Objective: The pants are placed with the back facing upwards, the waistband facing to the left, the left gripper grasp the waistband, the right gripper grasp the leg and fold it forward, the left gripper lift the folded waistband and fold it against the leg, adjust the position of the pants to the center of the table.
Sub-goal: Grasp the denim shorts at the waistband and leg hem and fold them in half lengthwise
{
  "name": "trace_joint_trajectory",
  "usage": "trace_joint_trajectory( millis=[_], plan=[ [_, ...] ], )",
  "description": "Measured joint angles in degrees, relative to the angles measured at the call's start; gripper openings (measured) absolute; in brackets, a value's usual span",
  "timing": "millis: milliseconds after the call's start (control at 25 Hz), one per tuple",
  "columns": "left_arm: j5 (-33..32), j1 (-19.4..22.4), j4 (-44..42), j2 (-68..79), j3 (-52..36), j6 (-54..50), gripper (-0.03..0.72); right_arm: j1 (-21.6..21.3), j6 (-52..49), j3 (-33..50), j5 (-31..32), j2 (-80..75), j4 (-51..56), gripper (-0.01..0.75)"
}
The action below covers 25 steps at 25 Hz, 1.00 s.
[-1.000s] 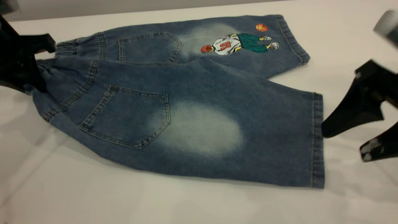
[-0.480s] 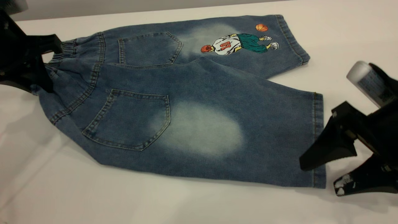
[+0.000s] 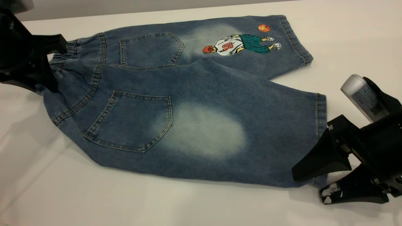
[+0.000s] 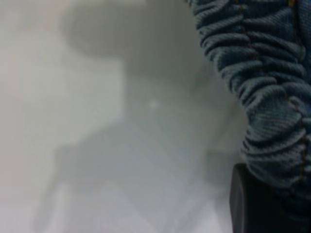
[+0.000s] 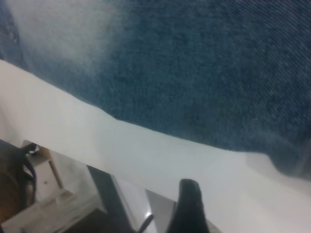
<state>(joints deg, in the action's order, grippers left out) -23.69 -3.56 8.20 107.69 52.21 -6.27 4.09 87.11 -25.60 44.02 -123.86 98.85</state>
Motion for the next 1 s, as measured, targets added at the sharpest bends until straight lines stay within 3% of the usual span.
trace_joint_trajectory(
  millis=[400, 720, 840, 1000],
  plan=[
    [-1.4, 0.0, 0.0, 0.0, 0.0, 0.1, 0.16, 0.0, 2.8, -7.1, -2.7, -0.1, 2.0, 0.479],
    [-1.4, 0.0, -0.1, 0.0, 0.0, 0.1, 0.16, -0.1, 2.9, -7.5, -1.5, -0.3, 1.8, 0.451],
    [-1.5, 0.0, -0.1, 0.0, 0.0, 0.1, 0.16, -0.1, 2.9, -7.5, -1.6, -0.3, 1.7, 0.385],
    [-1.8, 0.0, -0.1, 0.0, 0.0, 0.1, 0.16, -0.1, 2.2, -7.4, -2.9, -0.4, 1.2, 0.207]
  ],
)
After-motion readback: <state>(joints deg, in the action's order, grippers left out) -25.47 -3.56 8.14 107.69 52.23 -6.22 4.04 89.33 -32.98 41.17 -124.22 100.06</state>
